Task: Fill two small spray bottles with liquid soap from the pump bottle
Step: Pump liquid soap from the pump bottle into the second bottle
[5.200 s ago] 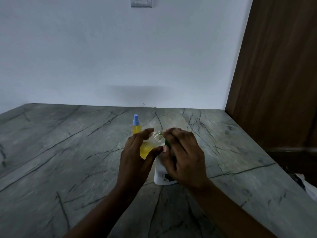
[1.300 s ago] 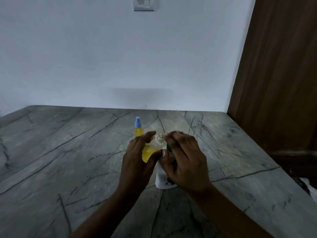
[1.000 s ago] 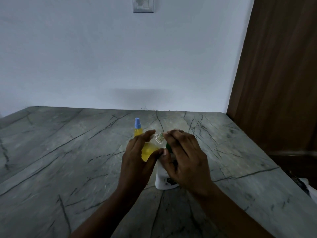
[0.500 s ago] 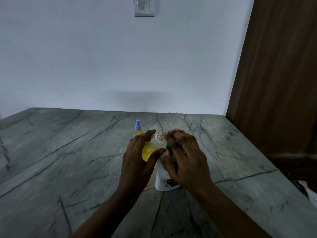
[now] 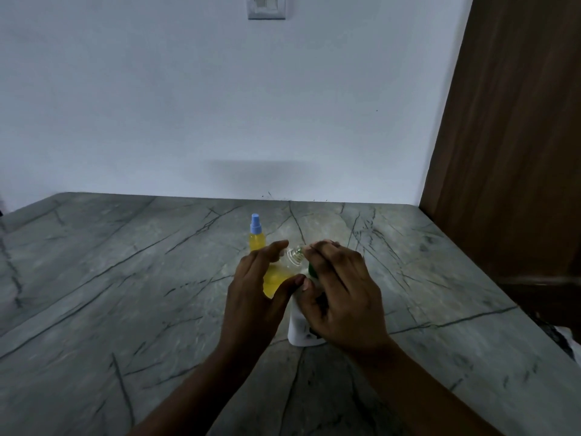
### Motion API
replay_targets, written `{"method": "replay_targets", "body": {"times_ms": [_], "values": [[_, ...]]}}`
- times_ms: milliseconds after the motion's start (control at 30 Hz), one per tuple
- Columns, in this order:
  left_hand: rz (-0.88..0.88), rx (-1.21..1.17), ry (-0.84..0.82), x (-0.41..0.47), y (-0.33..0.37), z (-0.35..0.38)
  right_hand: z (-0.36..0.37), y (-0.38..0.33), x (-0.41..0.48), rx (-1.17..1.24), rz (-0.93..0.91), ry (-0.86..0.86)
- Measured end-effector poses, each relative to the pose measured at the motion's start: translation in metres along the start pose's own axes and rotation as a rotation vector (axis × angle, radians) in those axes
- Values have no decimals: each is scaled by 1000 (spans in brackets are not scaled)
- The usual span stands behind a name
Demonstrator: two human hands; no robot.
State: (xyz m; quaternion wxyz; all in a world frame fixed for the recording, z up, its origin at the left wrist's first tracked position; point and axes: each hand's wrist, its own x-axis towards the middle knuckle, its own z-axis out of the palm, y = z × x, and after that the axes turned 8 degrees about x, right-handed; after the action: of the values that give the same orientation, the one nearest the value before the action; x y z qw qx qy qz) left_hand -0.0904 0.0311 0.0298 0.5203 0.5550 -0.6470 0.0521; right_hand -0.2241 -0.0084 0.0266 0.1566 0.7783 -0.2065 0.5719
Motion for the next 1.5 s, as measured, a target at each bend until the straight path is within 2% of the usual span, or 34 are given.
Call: {"method": "replay_targets", "body": {"times_ms": [567,900,1300,1500], "values": [[2,0,21,5,5,-3,-11,-2,14,-80,13,-54],[9,-12,30,4,2,-2,-6,-1,11,-30,45,-54],[13,-11,11,-1,-5,2,1,0,-1,-10,3,2],[20,-6,28,1,-4,1,-3,2,4,-30,-20,-27]]}}
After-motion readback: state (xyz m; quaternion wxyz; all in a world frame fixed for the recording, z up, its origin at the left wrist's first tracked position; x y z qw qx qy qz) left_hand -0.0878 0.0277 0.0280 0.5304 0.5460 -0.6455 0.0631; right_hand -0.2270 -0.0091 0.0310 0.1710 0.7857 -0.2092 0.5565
